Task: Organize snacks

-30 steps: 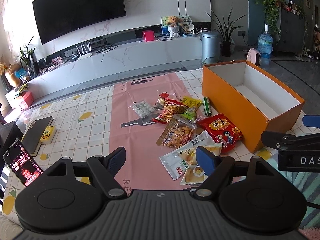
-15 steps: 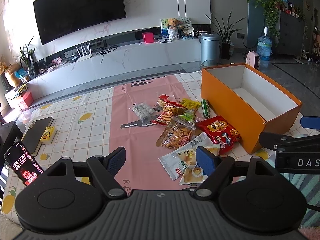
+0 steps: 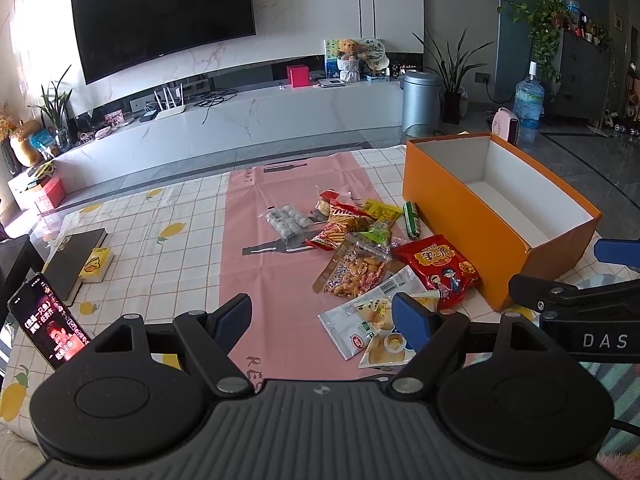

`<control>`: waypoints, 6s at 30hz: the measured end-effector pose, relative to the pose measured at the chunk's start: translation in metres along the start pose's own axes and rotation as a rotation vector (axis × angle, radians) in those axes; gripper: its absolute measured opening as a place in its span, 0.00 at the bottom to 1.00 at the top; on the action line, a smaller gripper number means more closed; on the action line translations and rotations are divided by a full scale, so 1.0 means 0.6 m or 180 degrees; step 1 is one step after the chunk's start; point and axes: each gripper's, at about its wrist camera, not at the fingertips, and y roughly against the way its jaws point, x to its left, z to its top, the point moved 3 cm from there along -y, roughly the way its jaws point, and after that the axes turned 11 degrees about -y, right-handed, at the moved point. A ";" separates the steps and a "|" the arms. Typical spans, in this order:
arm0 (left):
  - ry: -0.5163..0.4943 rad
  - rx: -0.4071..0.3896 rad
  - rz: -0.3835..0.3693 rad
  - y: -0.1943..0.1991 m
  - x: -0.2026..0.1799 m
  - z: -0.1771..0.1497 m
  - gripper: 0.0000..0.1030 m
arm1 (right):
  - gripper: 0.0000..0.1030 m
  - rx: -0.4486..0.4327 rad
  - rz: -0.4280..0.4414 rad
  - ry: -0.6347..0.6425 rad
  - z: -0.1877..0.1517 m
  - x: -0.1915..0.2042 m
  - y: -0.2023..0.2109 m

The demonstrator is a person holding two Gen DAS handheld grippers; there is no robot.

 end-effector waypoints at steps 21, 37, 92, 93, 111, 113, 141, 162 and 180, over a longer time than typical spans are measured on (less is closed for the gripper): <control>0.0131 0.0166 -0.0330 -0.022 0.014 -0.013 0.72 | 0.85 0.0107 0.0027 -0.0049 -0.004 0.000 -0.020; 0.0404 0.0563 -0.1045 -0.129 0.000 -0.024 0.72 | 0.44 0.0753 0.0246 -0.0344 -0.036 -0.020 -0.145; 0.0799 0.0656 -0.0780 -0.237 0.051 -0.025 0.48 | 0.00 0.1077 -0.0194 0.0690 -0.061 0.061 -0.338; 0.0810 0.0647 -0.0782 -0.236 0.054 -0.025 0.48 | 0.00 0.1094 -0.0119 0.0675 -0.062 0.064 -0.337; 0.0902 0.0574 -0.0611 -0.240 0.088 -0.010 0.49 | 0.50 0.1351 0.0252 -0.0018 -0.043 0.085 -0.308; 0.0881 0.0596 -0.0571 -0.243 0.094 -0.009 0.49 | 0.64 0.1473 0.0292 -0.0274 -0.046 0.079 -0.313; 0.0857 0.0728 -0.0562 -0.273 0.125 -0.025 0.49 | 0.16 0.1132 0.0210 -0.0446 -0.014 0.113 -0.336; 0.0606 0.0735 -0.0811 -0.290 0.065 -0.033 0.49 | 0.20 0.0928 0.0267 -0.0699 0.000 0.059 -0.354; 0.0650 0.0727 -0.0789 -0.289 0.066 -0.033 0.49 | 0.44 0.1029 0.0399 -0.0994 -0.018 0.066 -0.371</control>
